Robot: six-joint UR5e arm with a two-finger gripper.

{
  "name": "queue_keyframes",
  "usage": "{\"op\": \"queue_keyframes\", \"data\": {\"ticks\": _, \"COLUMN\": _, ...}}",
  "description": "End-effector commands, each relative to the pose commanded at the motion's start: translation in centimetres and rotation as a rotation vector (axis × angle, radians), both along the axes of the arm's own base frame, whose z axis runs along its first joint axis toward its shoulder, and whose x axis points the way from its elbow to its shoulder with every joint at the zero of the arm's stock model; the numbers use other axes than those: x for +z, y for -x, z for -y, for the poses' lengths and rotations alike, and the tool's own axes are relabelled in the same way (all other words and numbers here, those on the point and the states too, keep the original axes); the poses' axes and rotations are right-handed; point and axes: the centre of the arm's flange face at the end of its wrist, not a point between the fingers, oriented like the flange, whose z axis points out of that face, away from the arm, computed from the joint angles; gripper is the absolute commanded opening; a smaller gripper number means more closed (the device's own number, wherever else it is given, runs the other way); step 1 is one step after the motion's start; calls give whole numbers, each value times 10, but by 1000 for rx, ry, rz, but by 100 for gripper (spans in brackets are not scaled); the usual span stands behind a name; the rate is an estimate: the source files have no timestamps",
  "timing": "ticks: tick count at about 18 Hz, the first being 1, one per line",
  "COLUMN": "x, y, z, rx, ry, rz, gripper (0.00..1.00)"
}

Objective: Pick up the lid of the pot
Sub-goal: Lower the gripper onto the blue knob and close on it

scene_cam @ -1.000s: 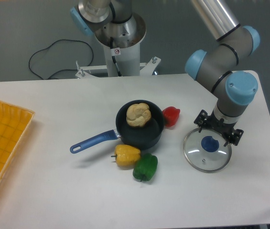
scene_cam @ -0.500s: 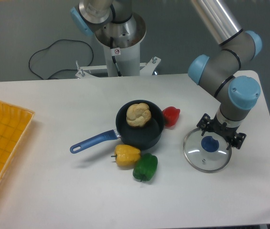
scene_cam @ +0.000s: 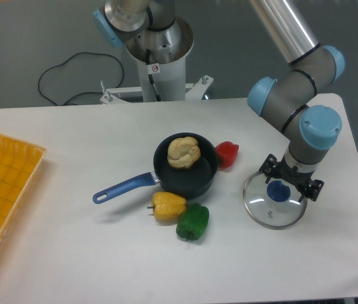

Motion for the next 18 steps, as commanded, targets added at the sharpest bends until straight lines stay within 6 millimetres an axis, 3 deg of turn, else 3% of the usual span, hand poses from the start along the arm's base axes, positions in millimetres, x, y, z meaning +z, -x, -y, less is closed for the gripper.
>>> {"op": "queue_keyframes", "data": {"ticks": 12, "x": -8, "y": -3, "z": -9, "rx": -17, "ry": 2, "rz": -4, "gripper": 100}}
{"op": "queue_keyframes", "data": {"ticks": 18, "x": -8, "y": -1, "z": -6, "rx": -26, "ry": 2, "rz": -5, "gripper": 87}}
